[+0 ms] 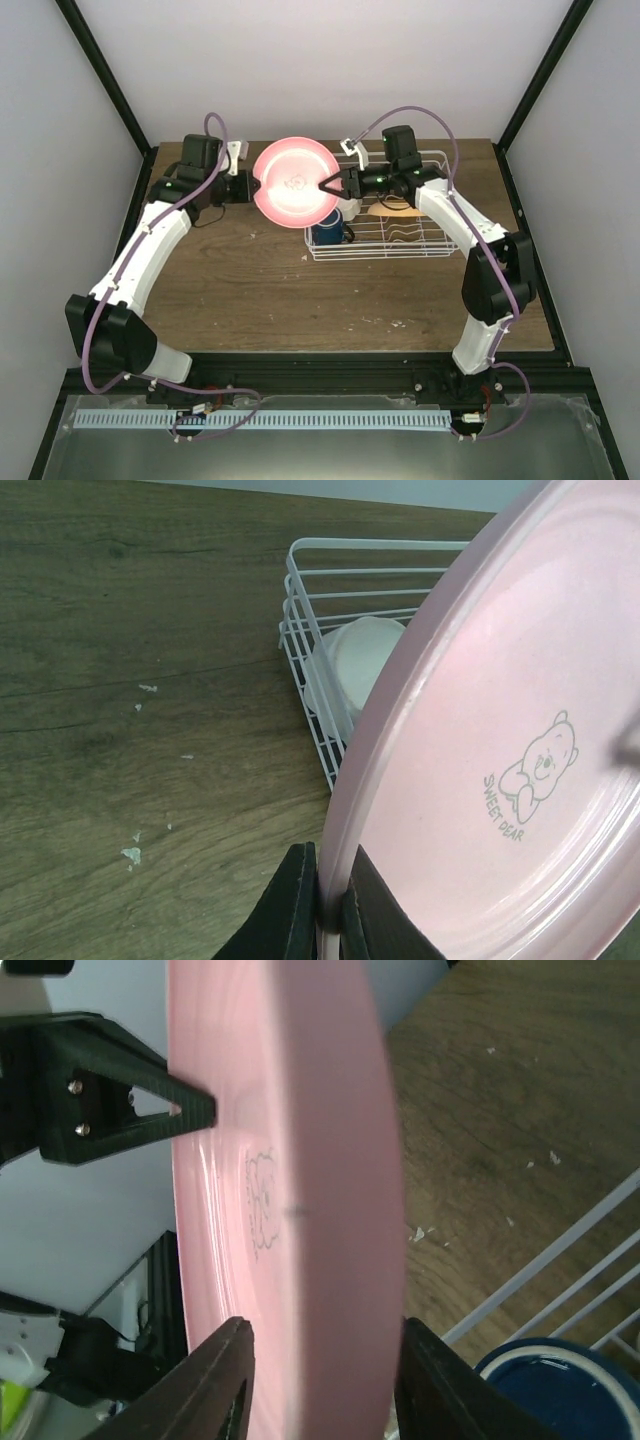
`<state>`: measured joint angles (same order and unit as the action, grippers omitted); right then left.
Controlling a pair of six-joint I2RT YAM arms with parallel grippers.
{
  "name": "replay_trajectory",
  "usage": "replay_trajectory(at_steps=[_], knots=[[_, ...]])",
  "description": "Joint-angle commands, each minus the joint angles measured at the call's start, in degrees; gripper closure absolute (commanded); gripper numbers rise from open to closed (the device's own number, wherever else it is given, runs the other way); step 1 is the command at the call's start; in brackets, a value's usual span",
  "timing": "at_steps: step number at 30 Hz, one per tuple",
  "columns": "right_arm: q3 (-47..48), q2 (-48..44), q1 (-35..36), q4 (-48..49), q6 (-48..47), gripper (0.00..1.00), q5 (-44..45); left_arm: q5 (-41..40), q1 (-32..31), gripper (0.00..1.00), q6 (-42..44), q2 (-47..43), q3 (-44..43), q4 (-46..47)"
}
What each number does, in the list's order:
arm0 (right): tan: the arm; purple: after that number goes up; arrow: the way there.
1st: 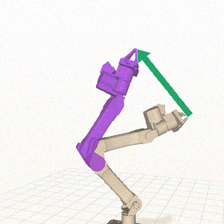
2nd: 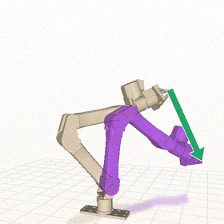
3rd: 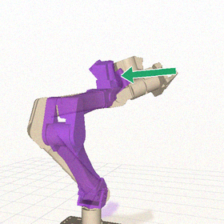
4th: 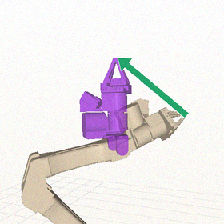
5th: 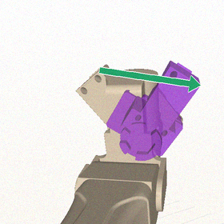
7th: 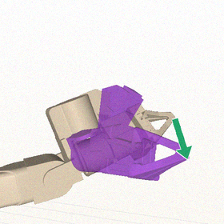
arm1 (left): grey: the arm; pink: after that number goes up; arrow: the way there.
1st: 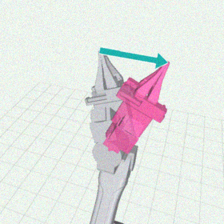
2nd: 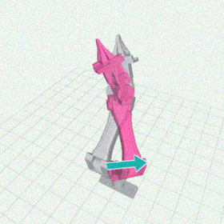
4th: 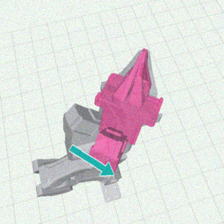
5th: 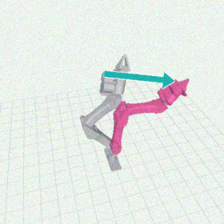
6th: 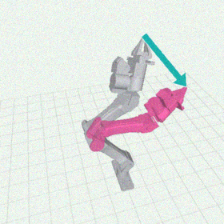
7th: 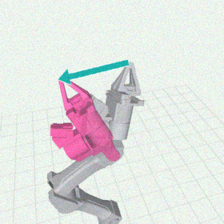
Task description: Load the mixed dishes into the dish rack
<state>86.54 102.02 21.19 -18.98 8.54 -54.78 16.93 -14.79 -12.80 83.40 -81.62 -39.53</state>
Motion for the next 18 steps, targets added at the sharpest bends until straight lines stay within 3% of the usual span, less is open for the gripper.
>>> replay_trajectory(at_steps=[1,7,11,15,18], knots=[[2.8,0.1,0.1,1.0,-0.9,0.69,-0.4,0.2,-0.8,1.00,0.6,0.1,0.2,2.0],[2.4,-1.3,0.1,2.0,-0.9,0.98,0.7,0.5,-1.0,1.00,1.0,0.7,1.5,2.9],[3.7,-2.0,0.1,-0.6,-3.0,0.99,4.3,-0.3,-1.0,0.88,1.2,1.2,1.6,2.8],[8.5,-2.7,-0.5,-7.3,-8.5,0.99,11.1,-1.7,-0.8,0.58,1.0,0.1,-0.2,2.1],[10.2,-4.5,-1.7,-9.4,-12.0,0.99,17.2,-1.8,0.0,0.19,0.7,-1.4,-1.7,2.1]])
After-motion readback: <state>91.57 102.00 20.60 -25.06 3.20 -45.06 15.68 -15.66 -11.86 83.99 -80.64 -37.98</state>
